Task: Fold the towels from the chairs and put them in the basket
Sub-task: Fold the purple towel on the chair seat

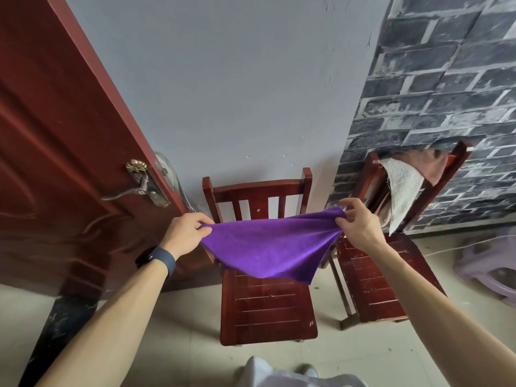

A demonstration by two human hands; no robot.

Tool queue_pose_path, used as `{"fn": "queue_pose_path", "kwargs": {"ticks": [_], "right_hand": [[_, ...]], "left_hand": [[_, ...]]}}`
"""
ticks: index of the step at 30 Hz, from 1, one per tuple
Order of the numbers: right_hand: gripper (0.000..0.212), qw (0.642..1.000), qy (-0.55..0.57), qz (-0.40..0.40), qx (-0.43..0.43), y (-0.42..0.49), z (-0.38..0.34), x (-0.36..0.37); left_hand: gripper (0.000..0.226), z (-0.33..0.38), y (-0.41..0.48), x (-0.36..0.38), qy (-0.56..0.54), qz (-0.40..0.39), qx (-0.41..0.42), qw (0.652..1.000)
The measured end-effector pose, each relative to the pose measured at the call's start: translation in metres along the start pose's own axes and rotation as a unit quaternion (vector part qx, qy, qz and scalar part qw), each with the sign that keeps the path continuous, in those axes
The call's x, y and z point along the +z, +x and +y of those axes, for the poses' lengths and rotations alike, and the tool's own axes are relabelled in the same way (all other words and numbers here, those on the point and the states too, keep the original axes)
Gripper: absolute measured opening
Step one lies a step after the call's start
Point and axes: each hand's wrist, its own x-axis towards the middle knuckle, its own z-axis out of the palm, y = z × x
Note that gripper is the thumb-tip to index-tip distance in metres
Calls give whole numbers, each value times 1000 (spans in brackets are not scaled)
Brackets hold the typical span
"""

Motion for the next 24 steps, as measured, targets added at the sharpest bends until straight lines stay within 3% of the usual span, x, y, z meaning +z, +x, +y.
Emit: {"fn": "queue_pose_path", "kwargs": {"ticks": [5, 9, 12, 15, 18, 21, 24], "right_hand": [[26, 994, -88, -24, -66, -4, 6, 5], [35, 972, -166, -125, -113, -10, 12, 13], [18, 959, -226, -69, -157, -15, 23, 23], [14, 949, -244, 2, -202, -31, 43, 35], [28, 951, -278, -67, -119, -56, 71, 49], [33, 910, -367, -175, -85, -79, 103, 61], [39, 907, -364, -209, -26, -95, 119, 65]], "left_hand": [[17, -14, 1, 7, 25, 33, 0, 999], [22, -21, 2, 8, 136, 84, -9, 987], [30, -34, -1, 14, 255, 97, 15, 962], [38, -60, -14, 33, 297, 88, 21, 950], [37, -84, -38, 63, 304, 30, 11, 952], [37, -98, -60, 89, 306, -25, 8, 952], [36, -103, -75, 107, 296, -63, 3, 953]]}}
